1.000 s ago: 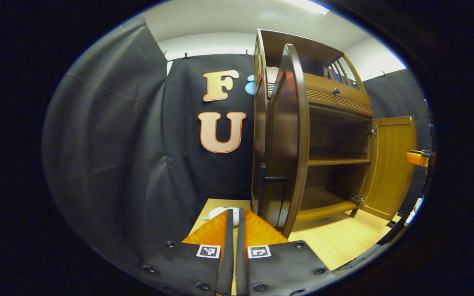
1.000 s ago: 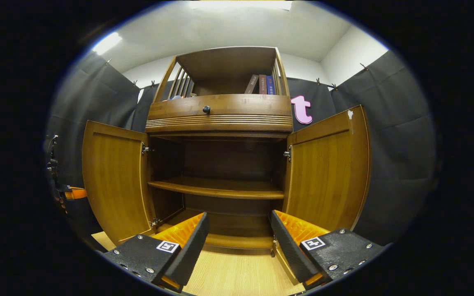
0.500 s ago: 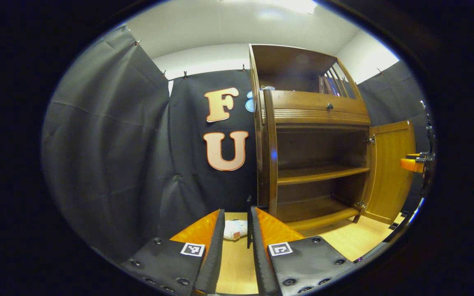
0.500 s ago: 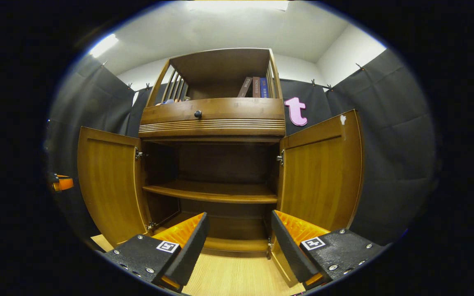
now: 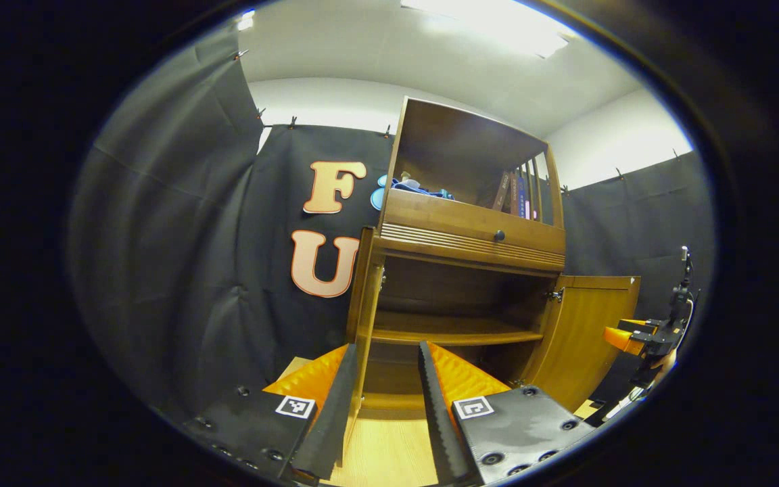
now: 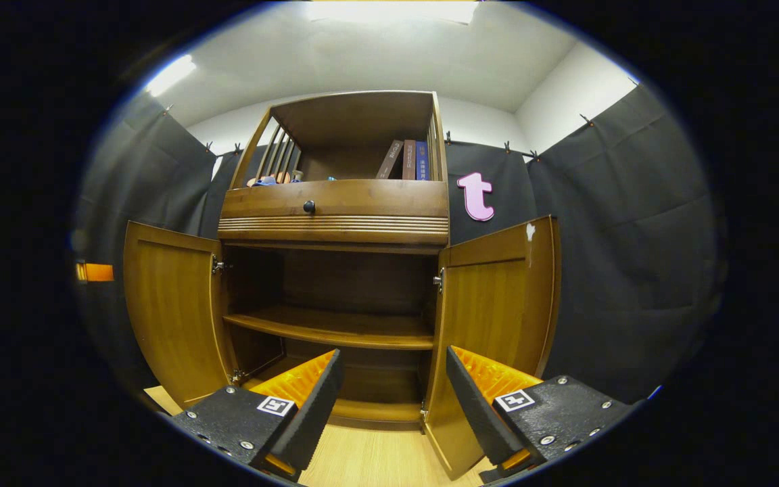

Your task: Open the right door of the double-door shoe cabinet with the right hand, and open the left door with the left hand.

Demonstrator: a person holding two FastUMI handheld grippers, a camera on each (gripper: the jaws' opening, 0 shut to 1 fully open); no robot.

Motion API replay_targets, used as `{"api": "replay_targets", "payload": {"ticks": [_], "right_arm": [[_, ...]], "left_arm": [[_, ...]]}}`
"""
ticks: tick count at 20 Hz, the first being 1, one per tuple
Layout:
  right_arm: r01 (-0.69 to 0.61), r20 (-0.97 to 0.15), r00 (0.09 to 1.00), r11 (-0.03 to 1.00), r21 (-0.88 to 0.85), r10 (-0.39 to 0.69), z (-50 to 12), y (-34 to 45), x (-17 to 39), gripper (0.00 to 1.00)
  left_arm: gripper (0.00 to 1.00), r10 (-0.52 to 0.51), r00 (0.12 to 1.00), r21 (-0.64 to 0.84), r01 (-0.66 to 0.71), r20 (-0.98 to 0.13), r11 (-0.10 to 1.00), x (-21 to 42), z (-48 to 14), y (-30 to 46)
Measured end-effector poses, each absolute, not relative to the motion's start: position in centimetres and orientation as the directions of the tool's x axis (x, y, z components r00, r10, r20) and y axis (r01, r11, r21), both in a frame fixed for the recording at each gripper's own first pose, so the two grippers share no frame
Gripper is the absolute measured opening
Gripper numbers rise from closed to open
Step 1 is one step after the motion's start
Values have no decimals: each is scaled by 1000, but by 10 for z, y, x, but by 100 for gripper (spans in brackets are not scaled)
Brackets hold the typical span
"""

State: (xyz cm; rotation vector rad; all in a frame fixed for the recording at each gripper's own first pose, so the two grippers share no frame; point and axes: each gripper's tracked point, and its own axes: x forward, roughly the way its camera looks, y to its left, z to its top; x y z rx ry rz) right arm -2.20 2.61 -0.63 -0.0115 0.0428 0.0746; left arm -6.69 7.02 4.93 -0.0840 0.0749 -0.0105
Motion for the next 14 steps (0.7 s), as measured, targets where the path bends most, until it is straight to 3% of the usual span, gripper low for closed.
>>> {"api": "replay_targets", "payload": {"ticks": [4, 5, 6, 8, 9, 10, 13, 14], "right_arm": [[-81, -24, 996, 997, -13, 81, 9, 18, -29, 92], [-82, -23, 996, 997, -14, 82, 11, 16, -30, 98], [-85, -25, 996, 996, -14, 84, 12, 14, -30, 98], [-85, -33, 996, 996, -4, 85, 12, 9, -31, 98], [-87, -35, 996, 996, 1, 87, 12, 7, -32, 92], [-85, -37, 996, 996, 4, 85, 11, 3, -32, 98], [-67, -35, 997, 998, -2, 67, 13, -10, -33, 98], [-63, -35, 997, 998, -2, 63, 13, -12, -34, 92]], "left_arm": [[79, -8, 998, -25, 6, -65, 1000, -54, 63, 40], [84, 0, 998, -12, -1, -68, 1000, -51, 64, 37], [80, 12, 998, 1, -12, -68, 1000, -48, 66, 34], [90, 19, 998, 16, -18, -61, 1000, -43, 70, 23], [94, 25, 998, 22, -24, -57, 999, -40, 71, 20], [98, 32, 998, 28, -30, -54, 999, -38, 73, 17], [99, 55, 997, 48, -53, -50, 997, -34, 75, 12], [99, 61, 997, 56, -58, -50, 997, -33, 76, 12]]}}
